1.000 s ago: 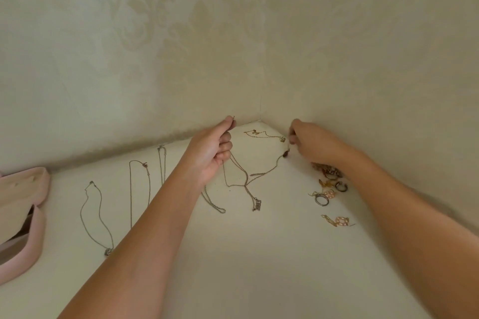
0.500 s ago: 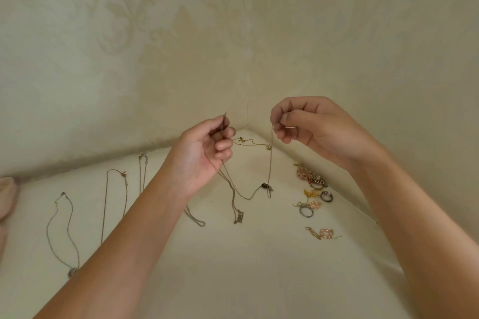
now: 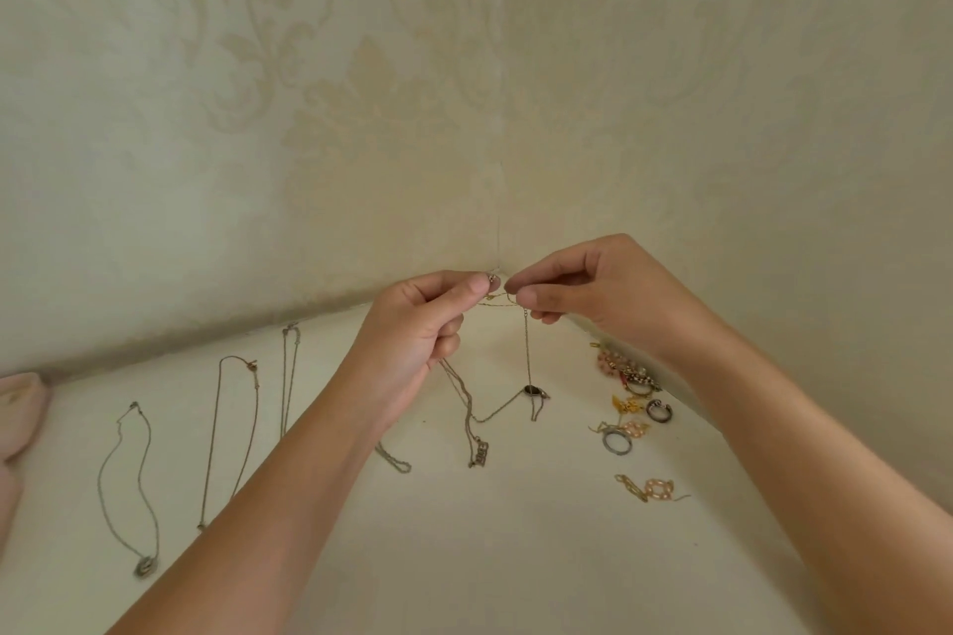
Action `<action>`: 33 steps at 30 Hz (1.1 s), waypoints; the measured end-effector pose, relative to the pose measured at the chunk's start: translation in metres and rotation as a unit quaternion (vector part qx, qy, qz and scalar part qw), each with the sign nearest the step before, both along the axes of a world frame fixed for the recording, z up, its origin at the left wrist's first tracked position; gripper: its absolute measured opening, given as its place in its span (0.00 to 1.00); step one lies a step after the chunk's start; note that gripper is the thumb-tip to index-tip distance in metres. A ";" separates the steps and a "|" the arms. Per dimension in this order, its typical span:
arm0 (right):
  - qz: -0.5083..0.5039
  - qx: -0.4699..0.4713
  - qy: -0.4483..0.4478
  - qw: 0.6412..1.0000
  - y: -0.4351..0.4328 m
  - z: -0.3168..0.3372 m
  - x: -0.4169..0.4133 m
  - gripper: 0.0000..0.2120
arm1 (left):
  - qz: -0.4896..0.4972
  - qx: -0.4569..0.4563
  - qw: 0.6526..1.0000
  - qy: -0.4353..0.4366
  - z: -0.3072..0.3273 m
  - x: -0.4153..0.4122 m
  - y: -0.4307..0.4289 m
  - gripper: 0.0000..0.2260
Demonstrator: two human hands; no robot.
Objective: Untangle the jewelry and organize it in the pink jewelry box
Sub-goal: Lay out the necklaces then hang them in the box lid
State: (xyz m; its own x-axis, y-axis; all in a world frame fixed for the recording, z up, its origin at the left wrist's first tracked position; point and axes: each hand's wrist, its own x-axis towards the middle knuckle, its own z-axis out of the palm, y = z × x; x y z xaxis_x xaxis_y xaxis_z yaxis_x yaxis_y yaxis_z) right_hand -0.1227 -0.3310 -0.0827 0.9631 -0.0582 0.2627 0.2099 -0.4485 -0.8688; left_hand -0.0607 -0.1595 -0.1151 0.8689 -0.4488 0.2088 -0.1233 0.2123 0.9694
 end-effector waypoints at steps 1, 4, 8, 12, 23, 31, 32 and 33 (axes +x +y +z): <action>0.000 0.010 -0.003 1.000 0.001 -0.001 0.000 0.05 | 0.006 0.005 1.000 -0.009 0.000 0.000 0.000 0.06; 0.008 0.030 -0.022 0.999 0.003 -0.001 0.000 0.06 | 0.012 0.019 0.999 -0.027 -0.001 0.000 0.000 0.07; 0.025 0.030 -0.054 0.998 0.004 -0.002 0.002 0.04 | 0.014 0.031 0.998 -0.043 -0.002 -0.001 -0.002 0.07; 0.010 0.016 -0.075 0.997 0.005 -0.006 0.005 0.03 | 0.025 0.045 0.998 -0.049 -0.003 -0.002 -0.003 0.08; 0.012 -0.034 -0.110 0.993 0.008 -0.011 0.006 0.02 | -0.004 0.070 0.997 -0.018 -0.005 -0.001 -0.001 0.07; 0.008 -0.101 -0.150 0.983 0.012 -0.012 0.005 0.04 | -0.061 0.042 0.994 0.079 -0.003 0.000 -0.001 0.10; 0.007 -0.101 -0.154 0.983 0.013 -0.012 0.004 0.04 | -0.065 0.037 0.993 0.088 -0.003 0.001 -0.001 0.09; 0.007 -0.100 -0.156 0.983 0.013 -0.012 0.004 0.04 | -0.068 0.032 0.992 0.097 -0.003 0.001 0.000 0.07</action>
State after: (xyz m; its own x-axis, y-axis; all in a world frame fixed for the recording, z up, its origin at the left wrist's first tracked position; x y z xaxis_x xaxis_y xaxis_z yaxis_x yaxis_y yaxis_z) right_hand -0.1189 -0.3178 -0.0944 0.8347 0.0373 0.5494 0.4586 -0.5995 -0.6560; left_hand -0.0596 -0.1598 -0.1181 0.8207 -0.5713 0.0106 0.0926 0.1512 0.9842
